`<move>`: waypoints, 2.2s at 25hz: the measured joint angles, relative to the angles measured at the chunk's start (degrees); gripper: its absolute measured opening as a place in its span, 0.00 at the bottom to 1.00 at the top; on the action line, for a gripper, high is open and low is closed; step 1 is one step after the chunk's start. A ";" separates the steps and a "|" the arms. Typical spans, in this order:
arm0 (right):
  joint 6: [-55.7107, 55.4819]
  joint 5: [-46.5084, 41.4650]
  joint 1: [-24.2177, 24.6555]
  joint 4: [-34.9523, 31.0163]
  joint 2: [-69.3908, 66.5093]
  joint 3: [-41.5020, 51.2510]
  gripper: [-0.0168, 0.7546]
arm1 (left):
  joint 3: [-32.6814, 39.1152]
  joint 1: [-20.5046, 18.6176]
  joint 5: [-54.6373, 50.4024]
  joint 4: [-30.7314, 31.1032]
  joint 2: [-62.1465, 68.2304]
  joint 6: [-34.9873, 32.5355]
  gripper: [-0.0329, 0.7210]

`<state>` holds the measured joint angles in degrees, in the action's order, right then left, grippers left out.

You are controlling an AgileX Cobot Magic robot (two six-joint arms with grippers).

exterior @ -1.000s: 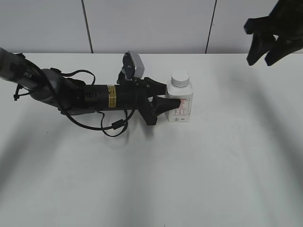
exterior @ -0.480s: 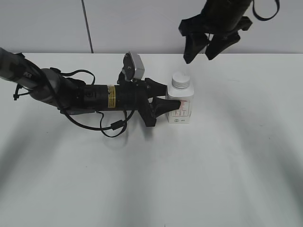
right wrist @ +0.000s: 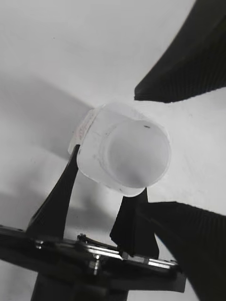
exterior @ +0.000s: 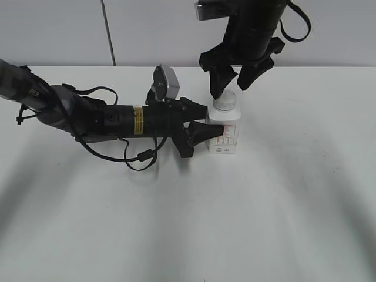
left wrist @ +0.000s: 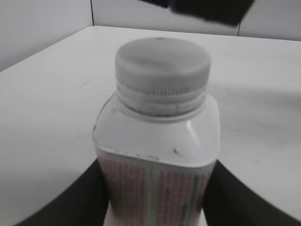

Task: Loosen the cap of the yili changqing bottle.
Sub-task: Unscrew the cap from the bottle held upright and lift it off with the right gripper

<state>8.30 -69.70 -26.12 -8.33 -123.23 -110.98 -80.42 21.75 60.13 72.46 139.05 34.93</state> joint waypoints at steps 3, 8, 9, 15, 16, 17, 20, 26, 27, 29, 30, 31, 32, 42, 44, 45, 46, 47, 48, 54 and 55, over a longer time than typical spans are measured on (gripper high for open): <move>-0.36 0.00 0.00 0.12 -0.82 0.00 0.73 | 0.00 0.00 0.00 0.07 0.00 0.00 0.53; -0.55 0.00 0.00 0.17 -1.09 -0.08 0.74 | 0.00 0.00 0.00 0.07 0.00 0.00 0.53; -0.60 0.00 0.00 0.17 -1.09 -0.08 0.74 | 0.00 0.00 0.00 0.07 0.00 0.00 0.53; -0.80 0.00 0.00 -0.07 -2.85 -0.14 0.74 | 0.00 0.00 0.00 0.08 0.00 0.00 0.53; -0.84 0.00 0.00 -0.07 -3.25 -0.14 0.74 | 0.00 0.00 0.00 0.08 0.00 0.00 0.53; -0.84 0.00 0.00 -0.07 -3.56 -0.14 0.74 | 0.00 0.00 0.00 0.08 0.00 0.00 0.53; -0.84 0.00 0.00 -0.07 -3.76 -0.14 0.71 | 0.00 0.00 0.00 0.08 0.00 0.00 0.53; -0.91 0.00 0.00 -0.14 -3.81 -0.14 0.54 | 0.00 0.00 0.00 0.08 0.00 0.00 0.53; -0.91 0.00 0.00 -0.14 -3.81 -0.14 0.54 | 0.00 0.00 0.00 0.08 0.00 0.05 0.53; -0.79 0.00 0.00 -0.14 -3.81 -0.14 0.54 | 0.00 0.00 0.00 0.08 0.00 0.05 0.53; -0.23 0.00 0.00 -0.14 -3.81 -0.14 0.54 | 0.00 0.00 0.00 0.08 0.00 0.10 0.53; 0.94 0.00 0.00 -0.14 -3.81 -0.14 0.54 | 0.00 0.00 0.00 0.08 0.00 0.10 0.53; 3.10 0.00 0.00 -0.14 -3.81 -0.14 0.54 | 0.00 0.00 0.00 0.08 0.00 0.10 0.53; 45.48 0.05 0.00 0.39 -3.81 -0.24 0.53 | 0.00 0.00 0.07 0.37 0.00 0.10 0.53; 48.58 0.05 0.00 0.47 -3.81 -0.24 0.53 | 0.00 0.00 0.07 0.37 0.00 0.04 0.53; 49.47 0.05 0.00 0.59 -3.81 -0.24 0.53 | 0.00 0.00 0.07 0.37 0.00 0.04 0.53; 50.20 0.05 0.00 0.66 -3.81 -0.24 0.53 | 0.00 0.00 0.07 0.37 0.00 0.04 0.53; 51.40 0.05 0.00 0.78 -3.81 -0.24 0.53 | 0.00 0.00 0.07 0.37 0.00 0.04 0.53; 53.06 0.05 0.00 0.78 -3.81 -0.24 0.53 | 0.00 0.00 0.10 0.37 0.00 0.04 0.53; 58.04 -1.07 0.00 0.94 -4.01 -2.07 0.53 | 0.00 0.00 0.18 0.37 0.00 0.00 0.53; 58.14 -1.14 0.00 0.94 -4.01 -2.84 0.53 | 0.00 0.00 0.06 0.32 0.00 0.26 0.52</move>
<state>66.44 -70.84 -26.12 -7.40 -127.24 -113.82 -80.42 21.75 60.19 72.78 139.05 35.19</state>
